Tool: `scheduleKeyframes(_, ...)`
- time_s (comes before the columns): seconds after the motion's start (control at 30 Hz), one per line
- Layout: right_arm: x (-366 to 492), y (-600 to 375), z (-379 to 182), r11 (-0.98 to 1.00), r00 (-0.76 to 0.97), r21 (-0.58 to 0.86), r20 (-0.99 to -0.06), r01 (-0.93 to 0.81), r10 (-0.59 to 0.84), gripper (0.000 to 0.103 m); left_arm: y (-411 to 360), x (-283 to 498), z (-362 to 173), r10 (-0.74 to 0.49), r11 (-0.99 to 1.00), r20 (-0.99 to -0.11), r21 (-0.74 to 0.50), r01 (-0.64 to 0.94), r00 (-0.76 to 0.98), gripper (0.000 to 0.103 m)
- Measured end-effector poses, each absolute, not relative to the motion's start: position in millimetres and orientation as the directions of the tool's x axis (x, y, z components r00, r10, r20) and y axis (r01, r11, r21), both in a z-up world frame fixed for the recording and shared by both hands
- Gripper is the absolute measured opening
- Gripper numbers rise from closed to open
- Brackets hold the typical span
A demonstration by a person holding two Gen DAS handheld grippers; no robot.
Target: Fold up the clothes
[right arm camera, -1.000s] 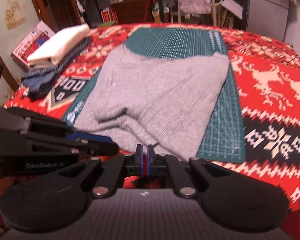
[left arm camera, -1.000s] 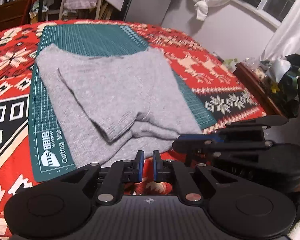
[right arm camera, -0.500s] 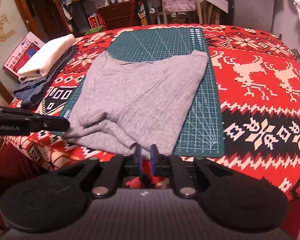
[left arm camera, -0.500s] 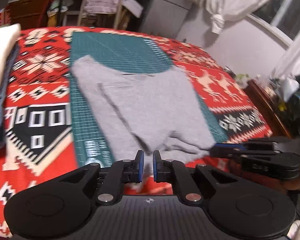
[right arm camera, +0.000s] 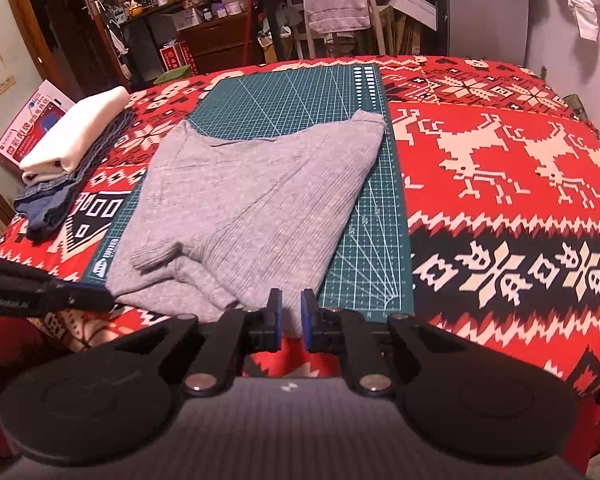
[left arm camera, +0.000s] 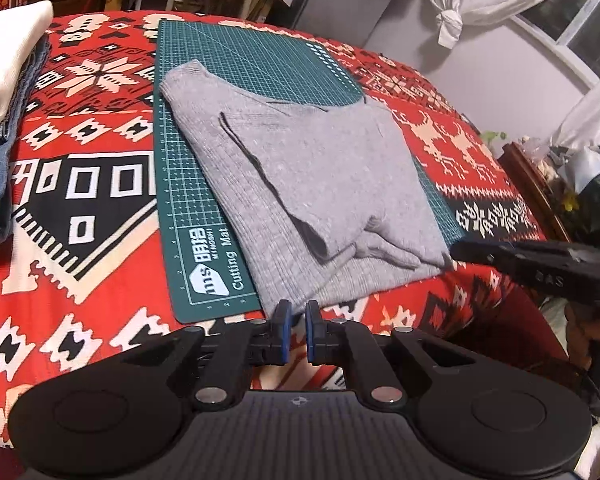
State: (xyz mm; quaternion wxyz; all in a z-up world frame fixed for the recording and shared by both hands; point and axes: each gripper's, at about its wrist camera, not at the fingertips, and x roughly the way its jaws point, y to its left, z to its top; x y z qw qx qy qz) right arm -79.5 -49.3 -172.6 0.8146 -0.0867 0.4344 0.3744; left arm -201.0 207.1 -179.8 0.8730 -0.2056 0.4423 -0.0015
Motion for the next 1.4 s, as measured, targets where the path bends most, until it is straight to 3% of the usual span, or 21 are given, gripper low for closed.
scheduleKeyframes(0.17,-80,-53,-177,0.71,0.334,0.178,-0.787,-0.682,0.518,0.012,198,-205,-175,-0.181,0.932,-0.778,-0.331,-0.148,0.601,0.01)
scheduleKeyframes(0.23,-83,-57,-177,0.71,0.321,0.19,-0.793,-0.678,0.518,0.012,198,-207,-172,-0.17,0.933,-0.775,-0.325,-0.153,0.608,0.022)
scheduleKeyframes(0.37,-84,-65,-168,0.718,0.324,0.202,-0.788,-0.667,0.523,0.017,200,-208,-161,-0.123,0.937,-0.762,-0.3,-0.178,0.636,0.032)
scheduleKeyframes(0.43,-85,-65,-160,0.714,0.334,0.192,-0.783,-0.673,0.525,0.036,200,-208,-153,-0.093,0.943,-0.757,-0.276,-0.188,0.647,0.039)
scheduleKeyframes(0.5,-86,-63,-151,0.704,0.345,0.172,-0.777,-0.689,0.527,0.041,199,-208,-146,-0.065,0.95,-0.752,-0.247,-0.19,0.656,0.04)
scheduleKeyframes(0.63,-89,-58,-135,0.695,0.371,0.126,-0.77,-0.708,0.518,0.078,195,-207,-136,-0.015,0.965,-0.759,-0.18,-0.188,0.651,0.044)
scheduleKeyframes(0.73,-92,-54,-124,0.682,0.394,0.086,-0.76,-0.726,0.516,0.095,194,-206,-132,-0.004,0.969,-0.767,-0.162,-0.188,0.641,0.047)
scheduleKeyframes(0.8,-92,-52,-117,0.674,0.398,0.076,-0.756,-0.735,0.519,0.101,193,-207,-129,0.021,0.97,-0.766,-0.142,-0.2,0.643,0.052)
scheduleKeyframes(0.97,-88,-48,-103,0.676,0.394,0.095,-0.751,-0.731,0.53,0.102,190,-207,-118,0.119,0.961,-0.752,-0.078,-0.267,0.648,0.069)
scheduleKeyframes(1.1,-92,-41,-94,0.739,0.509,-0.02,-0.737,-0.673,0.444,0.102,187,-208,-109,0.167,0.958,-0.732,-0.036,-0.283,0.66,0.081)
scheduleKeyframes(1.23,-95,-37,-86,0.767,0.587,-0.107,-0.711,-0.633,0.386,0.103,189,-210,-100,0.163,0.956,-0.713,-0.056,-0.287,0.682,0.085)
scheduleKeyframes(1.4,-90,-38,-76,0.777,0.572,-0.068,-0.717,-0.626,0.398,0.103,189,-205,-86,0.185,0.964,-0.677,-0.015,-0.265,0.712,0.085)
